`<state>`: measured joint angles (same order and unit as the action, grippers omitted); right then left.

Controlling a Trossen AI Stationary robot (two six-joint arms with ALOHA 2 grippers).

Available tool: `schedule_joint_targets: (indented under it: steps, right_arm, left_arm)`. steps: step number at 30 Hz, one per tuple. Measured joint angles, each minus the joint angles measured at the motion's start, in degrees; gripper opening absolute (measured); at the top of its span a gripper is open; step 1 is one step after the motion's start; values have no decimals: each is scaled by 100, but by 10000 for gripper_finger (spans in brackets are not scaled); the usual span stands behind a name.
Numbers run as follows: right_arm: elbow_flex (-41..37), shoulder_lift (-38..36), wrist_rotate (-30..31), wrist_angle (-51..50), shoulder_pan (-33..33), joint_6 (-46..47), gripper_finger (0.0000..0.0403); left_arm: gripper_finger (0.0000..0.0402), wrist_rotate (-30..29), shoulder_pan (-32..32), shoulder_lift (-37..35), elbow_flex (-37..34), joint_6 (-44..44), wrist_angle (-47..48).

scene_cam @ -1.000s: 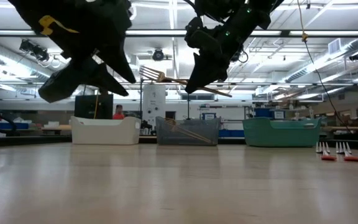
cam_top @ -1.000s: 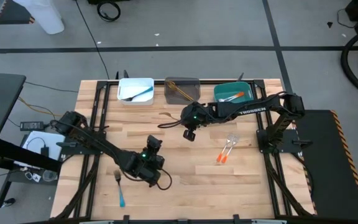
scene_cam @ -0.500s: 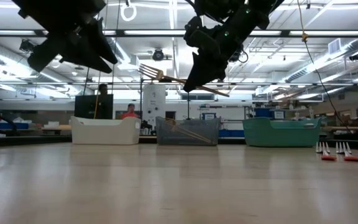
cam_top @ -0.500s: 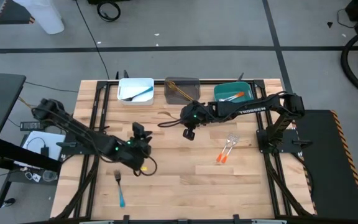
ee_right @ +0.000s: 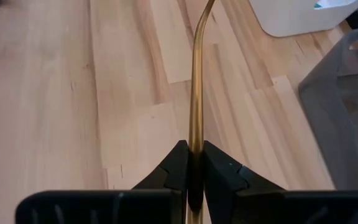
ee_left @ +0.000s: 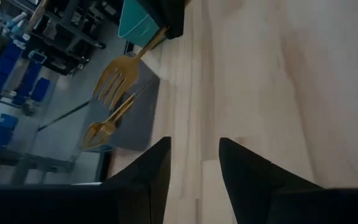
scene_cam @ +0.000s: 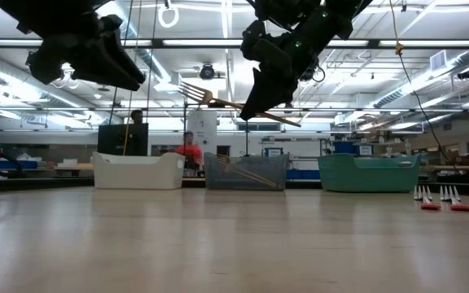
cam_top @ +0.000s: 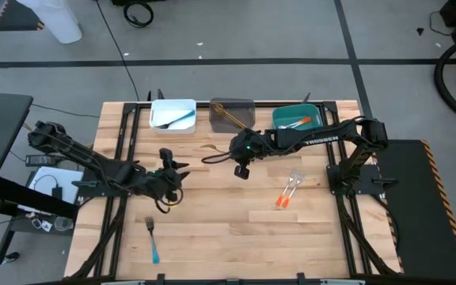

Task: Sort silverware by color (type)
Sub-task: Put the gold fork into the black bin

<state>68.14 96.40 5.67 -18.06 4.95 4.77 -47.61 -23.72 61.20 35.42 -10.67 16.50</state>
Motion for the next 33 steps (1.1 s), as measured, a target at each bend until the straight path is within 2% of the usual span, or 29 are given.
schedule_joint_targets:
  steps: [9,17,24,33]
  right_arm:
    - [0,0,-6,11,160,-194,43]
    - [7,79,-10,623,537,-200,43]
    - [4,474,-100,1275,844,-349,43]
    - [42,479,-73,1303,1317,-200,43]
  left_arm:
    - [143,665,298,-864,-908,713,-1212]
    - [143,1571,398,-1026,-1625,1679,-2594]
    - [143,2835,360,-1026,-2234,1551,-4414]
    - [143,2937,368,-1022,-2304,1016,-4949]
